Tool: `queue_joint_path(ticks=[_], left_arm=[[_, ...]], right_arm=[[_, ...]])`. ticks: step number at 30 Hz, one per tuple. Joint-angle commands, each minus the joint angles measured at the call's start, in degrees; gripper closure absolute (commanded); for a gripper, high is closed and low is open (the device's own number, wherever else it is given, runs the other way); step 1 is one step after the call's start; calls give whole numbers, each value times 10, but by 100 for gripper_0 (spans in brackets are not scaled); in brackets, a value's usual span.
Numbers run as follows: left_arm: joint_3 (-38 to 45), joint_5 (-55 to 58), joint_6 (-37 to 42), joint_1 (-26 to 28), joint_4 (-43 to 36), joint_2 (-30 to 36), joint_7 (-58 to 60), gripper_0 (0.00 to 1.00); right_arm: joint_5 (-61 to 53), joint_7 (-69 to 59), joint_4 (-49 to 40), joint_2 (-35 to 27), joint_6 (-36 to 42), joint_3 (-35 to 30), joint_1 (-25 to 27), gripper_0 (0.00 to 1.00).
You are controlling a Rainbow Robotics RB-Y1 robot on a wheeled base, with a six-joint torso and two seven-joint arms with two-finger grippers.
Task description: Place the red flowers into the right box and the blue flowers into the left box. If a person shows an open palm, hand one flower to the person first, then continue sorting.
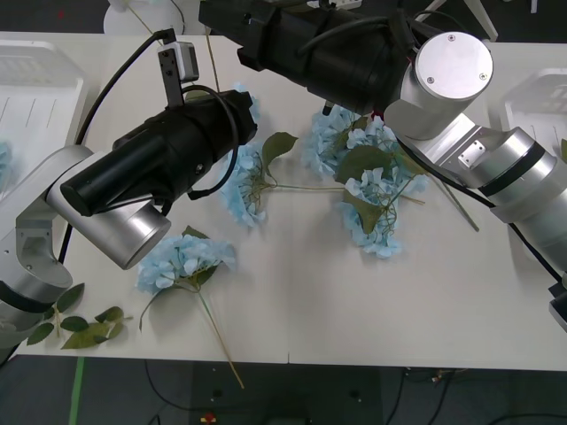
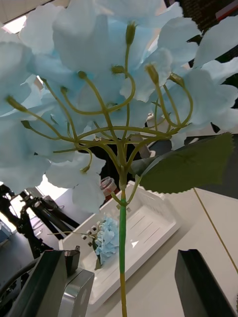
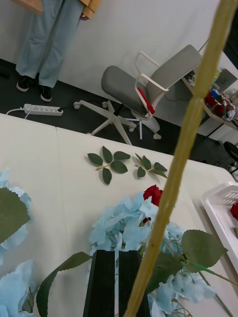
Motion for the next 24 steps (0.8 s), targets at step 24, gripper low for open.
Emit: queue_joint_path(ticks=[24], left_arm=[[347,183,432,90,9,247,-238,100]], right_arm=[[282,-339,135,-79,432,-166,-158,10]])
